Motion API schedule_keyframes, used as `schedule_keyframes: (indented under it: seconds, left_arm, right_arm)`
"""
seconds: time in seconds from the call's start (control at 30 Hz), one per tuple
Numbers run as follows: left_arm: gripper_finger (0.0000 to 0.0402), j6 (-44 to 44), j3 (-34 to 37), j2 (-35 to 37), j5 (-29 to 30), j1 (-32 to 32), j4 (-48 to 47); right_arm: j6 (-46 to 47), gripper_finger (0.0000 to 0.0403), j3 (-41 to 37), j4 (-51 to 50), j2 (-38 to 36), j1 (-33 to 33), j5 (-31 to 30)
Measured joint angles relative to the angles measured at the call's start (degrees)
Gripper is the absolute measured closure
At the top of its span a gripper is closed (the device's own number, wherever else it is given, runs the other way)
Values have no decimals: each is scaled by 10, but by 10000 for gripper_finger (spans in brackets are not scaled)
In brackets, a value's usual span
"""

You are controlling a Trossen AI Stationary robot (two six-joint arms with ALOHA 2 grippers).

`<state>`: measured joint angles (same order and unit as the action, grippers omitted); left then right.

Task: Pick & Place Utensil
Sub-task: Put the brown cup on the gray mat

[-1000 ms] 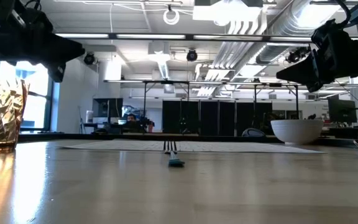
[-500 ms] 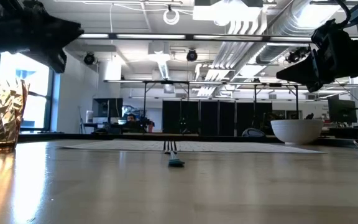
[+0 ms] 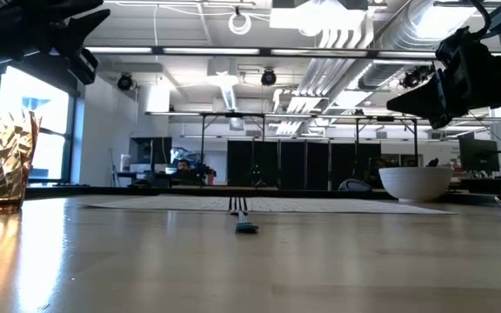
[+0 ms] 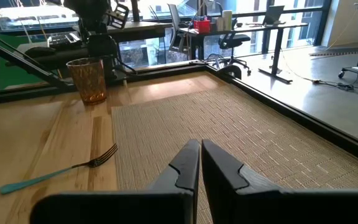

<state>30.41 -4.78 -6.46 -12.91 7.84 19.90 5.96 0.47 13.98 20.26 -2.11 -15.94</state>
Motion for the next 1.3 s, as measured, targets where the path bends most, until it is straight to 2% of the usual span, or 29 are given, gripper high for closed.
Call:
schedule_keyframes:
  seconds: [0.27,0.4,0.53,0.63,0.77,1.07,1.17,1.3]
  left_arm:
    - [342,14,-1,-53,6,-5,35]
    - [342,2,-12,-77,9,-41,54]
    - [342,-32,-42,-105,37,-96,37]
    - [342,-56,-61,-129,94,-141,-8]
    - [342,-60,-81,-169,207,-204,-51]
    - [342,-94,-169,-295,321,-366,-64]
    - [342,-99,-215,-342,387,-423,-113]
    - [342,-71,-287,-399,484,-486,-230]
  right_arm:
    - [0,391,0,0,0,0,0]
    - [0,391,0,0,0,0,0]
    - [0,391,0,0,0,0,0]
    - [0,391,0,0,0,0,0]
    - [0,391,0,0,0,0,0]
    - [0,391,0,0,0,0,0]
    - [0,391,0,0,0,0,0]
    - [0,391,0,0,0,0,0]
